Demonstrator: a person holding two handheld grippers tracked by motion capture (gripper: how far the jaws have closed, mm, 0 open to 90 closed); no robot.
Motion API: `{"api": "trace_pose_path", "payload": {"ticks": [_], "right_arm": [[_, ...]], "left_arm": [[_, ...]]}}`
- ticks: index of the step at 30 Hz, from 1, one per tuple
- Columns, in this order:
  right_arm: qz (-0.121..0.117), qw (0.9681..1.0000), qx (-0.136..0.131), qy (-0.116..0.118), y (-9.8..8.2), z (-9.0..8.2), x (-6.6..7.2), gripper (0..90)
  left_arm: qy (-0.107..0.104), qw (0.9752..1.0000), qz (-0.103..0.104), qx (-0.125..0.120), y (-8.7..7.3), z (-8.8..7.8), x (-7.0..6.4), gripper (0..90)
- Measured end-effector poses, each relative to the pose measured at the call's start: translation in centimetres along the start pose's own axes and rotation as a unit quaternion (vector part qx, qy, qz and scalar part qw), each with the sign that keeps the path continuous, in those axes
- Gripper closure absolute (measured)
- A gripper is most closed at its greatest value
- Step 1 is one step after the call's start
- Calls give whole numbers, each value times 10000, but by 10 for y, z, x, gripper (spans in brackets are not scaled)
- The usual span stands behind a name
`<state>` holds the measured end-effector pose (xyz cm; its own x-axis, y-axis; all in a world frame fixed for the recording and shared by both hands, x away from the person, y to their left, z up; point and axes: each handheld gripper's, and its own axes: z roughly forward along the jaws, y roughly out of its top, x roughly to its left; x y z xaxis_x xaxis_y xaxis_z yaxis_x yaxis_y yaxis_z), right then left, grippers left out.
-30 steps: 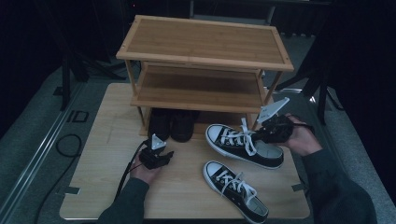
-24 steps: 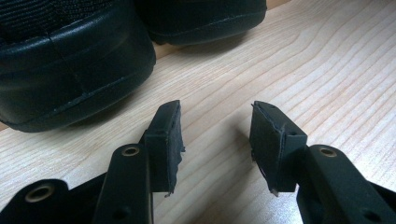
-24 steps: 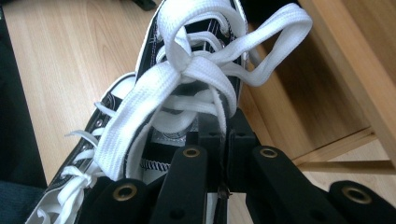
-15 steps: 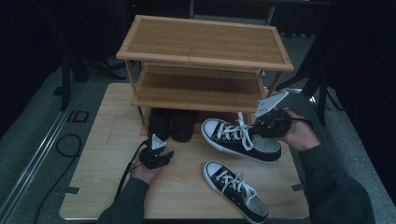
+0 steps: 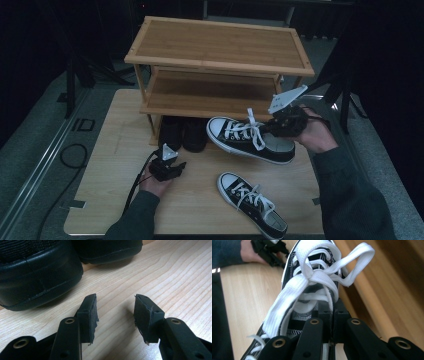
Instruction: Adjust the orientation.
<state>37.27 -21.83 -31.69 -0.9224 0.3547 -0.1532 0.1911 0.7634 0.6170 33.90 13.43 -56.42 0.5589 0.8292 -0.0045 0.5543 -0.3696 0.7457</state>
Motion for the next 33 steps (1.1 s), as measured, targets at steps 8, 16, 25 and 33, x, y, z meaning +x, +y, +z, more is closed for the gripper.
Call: {"api": "trace_pose_path", "payload": {"ticks": [8,16,25,33], "right_arm": [[133,9994,-242,-209,13,2,-9,881],[452,9969,-410,-502,22,8,-19,881],[495,9929,-490,-962,31,17,-23,881],[524,9878,-668,-1306,36,22,-21,881]], "left_arm": [[-2,10000,1,-4,0,0,0,534],[-3,10000,4,-4,0,0,0,534],[-7,10000,7,-2,0,0,0,534],[-9,10000,15,5,0,0,0,534]]}}
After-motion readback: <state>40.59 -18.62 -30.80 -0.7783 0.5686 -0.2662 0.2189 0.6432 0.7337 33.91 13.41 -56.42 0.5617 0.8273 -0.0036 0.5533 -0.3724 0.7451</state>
